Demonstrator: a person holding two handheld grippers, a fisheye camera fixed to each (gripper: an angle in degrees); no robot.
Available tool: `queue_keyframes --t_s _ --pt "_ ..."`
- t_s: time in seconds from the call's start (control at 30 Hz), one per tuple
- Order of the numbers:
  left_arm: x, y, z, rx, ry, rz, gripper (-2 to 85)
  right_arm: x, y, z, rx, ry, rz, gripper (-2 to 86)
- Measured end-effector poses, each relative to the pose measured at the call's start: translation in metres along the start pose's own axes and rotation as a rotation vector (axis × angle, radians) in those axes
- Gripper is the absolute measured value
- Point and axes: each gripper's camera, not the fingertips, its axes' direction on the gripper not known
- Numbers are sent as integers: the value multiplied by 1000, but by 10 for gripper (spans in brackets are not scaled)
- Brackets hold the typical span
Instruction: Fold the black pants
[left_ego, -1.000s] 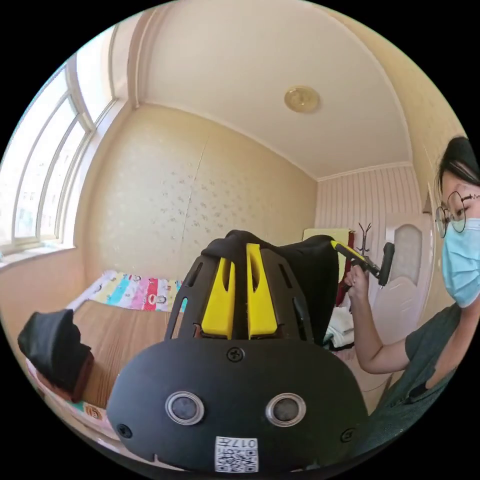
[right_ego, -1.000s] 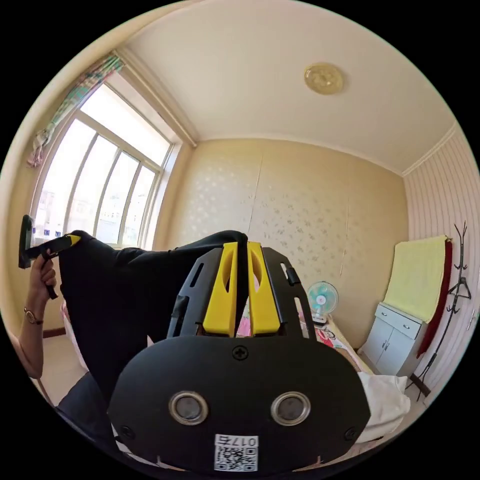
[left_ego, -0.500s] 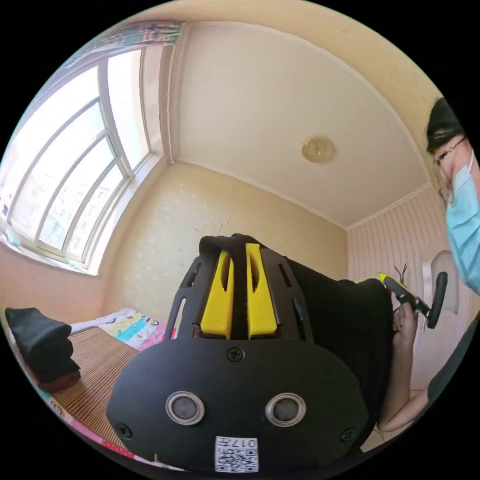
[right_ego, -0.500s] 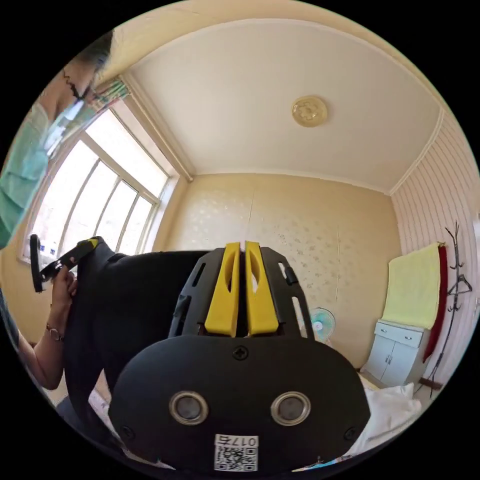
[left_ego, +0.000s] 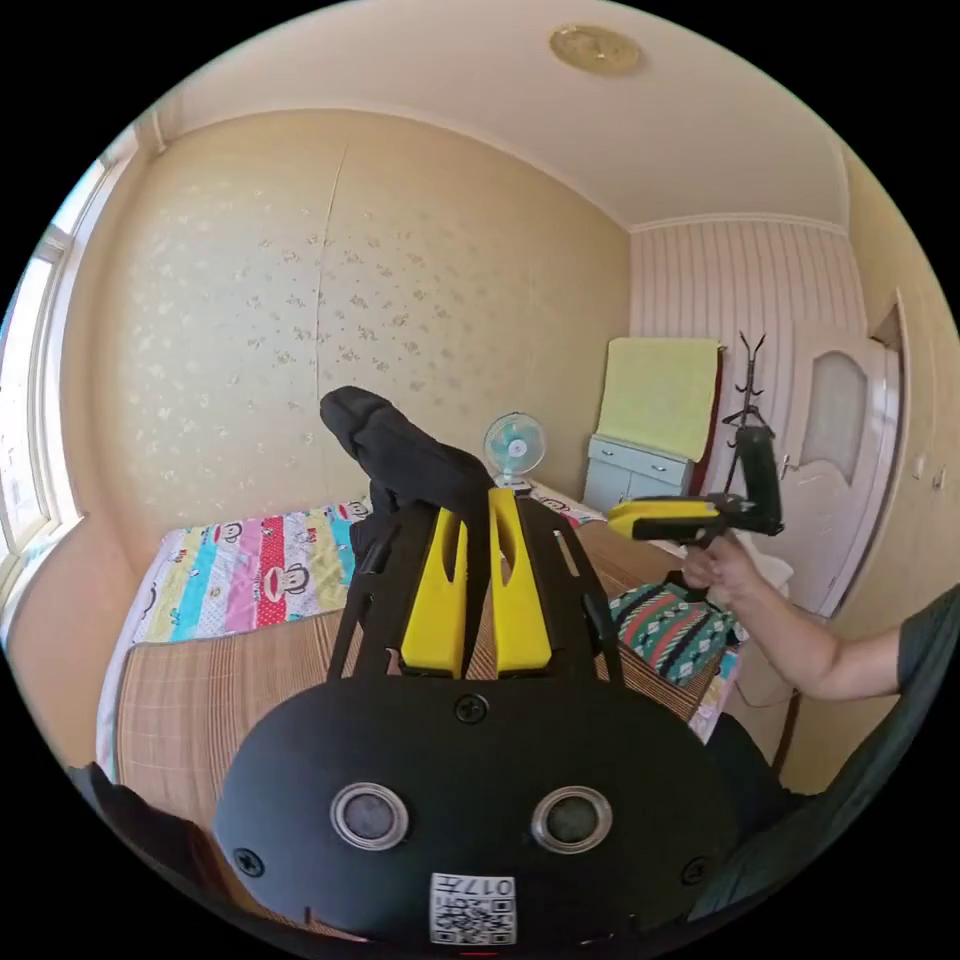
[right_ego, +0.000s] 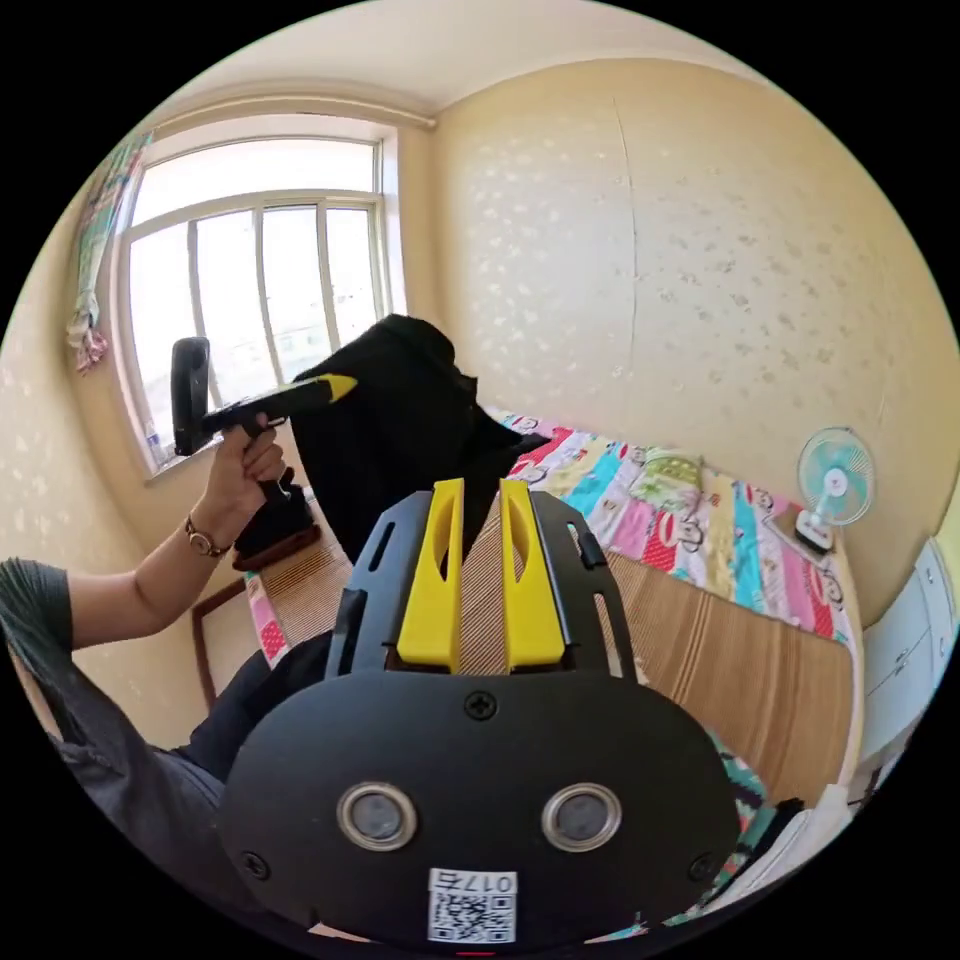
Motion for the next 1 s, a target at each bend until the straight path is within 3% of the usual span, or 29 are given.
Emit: queue_keyframes --t_s 0.1,0.3,0.37,0.43,0.53,0.7,0.77,0.93,1.0 --pt "20 58 -85 119 111 6 17 40 100 24 -43 -317 164 126" --pt "82 76 -215 343 342 151 15 5 214 26 89 -657 318 179" --pt "90 71 -252 460 416 132 19 -24 214 28 37 -723 296 179" --pt "95 71 -279 555 375 86 23 -58 207 14 -21 -645 241 195" --pt "96 72 -317 681 413 92 25 -87 203 -40 133 -538 165 227" --pt "79 61 -326 695 570 29 26 -68 184 -72 254 -947 94 223" --pt "70 62 -320 697 575 -48 29 -67 182 -92 328 -1007 59 154" --pt "65 50 -349 642 395 -52 31 -57 145 -189 479 -739 4 63" --pt "70 34 -349 522 314 -21 32 -67 114 -243 499 -453 11 50"
